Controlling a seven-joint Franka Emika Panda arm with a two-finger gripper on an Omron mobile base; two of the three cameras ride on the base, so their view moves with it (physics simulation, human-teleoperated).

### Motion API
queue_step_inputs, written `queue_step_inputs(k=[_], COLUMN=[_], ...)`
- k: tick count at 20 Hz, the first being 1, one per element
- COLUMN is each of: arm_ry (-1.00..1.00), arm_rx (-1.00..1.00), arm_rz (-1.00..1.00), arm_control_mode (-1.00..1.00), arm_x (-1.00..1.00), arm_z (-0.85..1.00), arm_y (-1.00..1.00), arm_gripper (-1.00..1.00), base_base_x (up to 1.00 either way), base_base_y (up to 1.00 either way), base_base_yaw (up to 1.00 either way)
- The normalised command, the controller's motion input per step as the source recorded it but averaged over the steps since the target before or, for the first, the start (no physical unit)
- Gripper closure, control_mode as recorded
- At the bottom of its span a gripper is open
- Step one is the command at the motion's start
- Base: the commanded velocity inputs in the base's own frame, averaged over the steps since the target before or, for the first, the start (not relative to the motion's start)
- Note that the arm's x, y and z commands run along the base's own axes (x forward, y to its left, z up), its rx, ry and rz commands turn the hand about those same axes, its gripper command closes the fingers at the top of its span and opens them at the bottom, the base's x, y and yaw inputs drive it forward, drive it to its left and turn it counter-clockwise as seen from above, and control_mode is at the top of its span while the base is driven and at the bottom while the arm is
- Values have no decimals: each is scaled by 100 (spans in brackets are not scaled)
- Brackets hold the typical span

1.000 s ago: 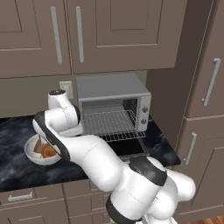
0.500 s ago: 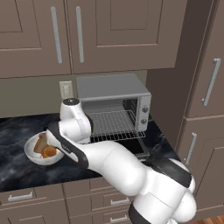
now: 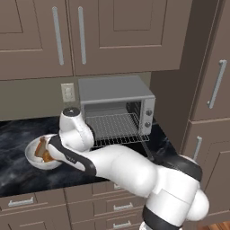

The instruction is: Pick up the heated bread from the toaster oven and place it in the bowl. Then move the bread bowl to the dining counter.

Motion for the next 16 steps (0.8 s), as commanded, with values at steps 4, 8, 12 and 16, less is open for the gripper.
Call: queue_step_inputs(k=[4, 8, 12, 16], arm_ry=[0, 0, 0, 0], arm_rx=[0, 0, 0, 0], arm_rz=[-8, -6, -5, -5], arm_control_mode=[-100, -100, -100, -100], arm_x=[0, 0, 3, 9], arm_z=[-12, -19, -21, -21], arm_y=[19, 10, 9, 7], arm_gripper=[-100, -100, -100, -100], base_base_x=[0, 0, 0, 0], base_base_y=[0, 0, 0, 0], base_base_yaw=[0, 0, 0, 0])
